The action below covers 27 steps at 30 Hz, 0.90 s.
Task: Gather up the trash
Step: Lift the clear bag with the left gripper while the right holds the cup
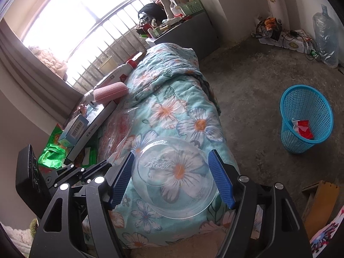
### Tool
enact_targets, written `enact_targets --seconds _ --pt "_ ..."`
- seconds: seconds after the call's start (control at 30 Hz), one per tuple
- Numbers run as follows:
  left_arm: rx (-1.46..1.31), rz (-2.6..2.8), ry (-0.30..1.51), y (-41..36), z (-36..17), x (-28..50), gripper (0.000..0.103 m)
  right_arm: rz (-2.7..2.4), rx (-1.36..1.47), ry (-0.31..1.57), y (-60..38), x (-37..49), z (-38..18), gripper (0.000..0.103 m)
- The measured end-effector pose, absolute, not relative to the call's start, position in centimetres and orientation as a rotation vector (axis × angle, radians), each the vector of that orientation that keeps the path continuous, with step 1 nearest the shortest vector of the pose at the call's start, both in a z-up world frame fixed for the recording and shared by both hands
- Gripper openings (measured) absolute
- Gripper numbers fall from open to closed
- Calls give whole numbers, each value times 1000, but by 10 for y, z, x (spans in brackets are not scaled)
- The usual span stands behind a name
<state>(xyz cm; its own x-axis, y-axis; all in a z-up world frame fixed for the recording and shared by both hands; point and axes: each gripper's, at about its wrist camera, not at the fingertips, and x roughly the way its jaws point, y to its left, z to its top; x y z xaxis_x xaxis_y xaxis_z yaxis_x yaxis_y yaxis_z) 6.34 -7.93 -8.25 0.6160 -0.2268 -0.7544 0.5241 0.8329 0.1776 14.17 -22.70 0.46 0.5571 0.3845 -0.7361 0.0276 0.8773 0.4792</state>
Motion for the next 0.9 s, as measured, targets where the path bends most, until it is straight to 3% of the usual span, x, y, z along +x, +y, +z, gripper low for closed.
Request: enact_targets --seconds 0.9 --pt "310 -434 804 -72 -79 71 2 183 430 954 -219 141 17 69"
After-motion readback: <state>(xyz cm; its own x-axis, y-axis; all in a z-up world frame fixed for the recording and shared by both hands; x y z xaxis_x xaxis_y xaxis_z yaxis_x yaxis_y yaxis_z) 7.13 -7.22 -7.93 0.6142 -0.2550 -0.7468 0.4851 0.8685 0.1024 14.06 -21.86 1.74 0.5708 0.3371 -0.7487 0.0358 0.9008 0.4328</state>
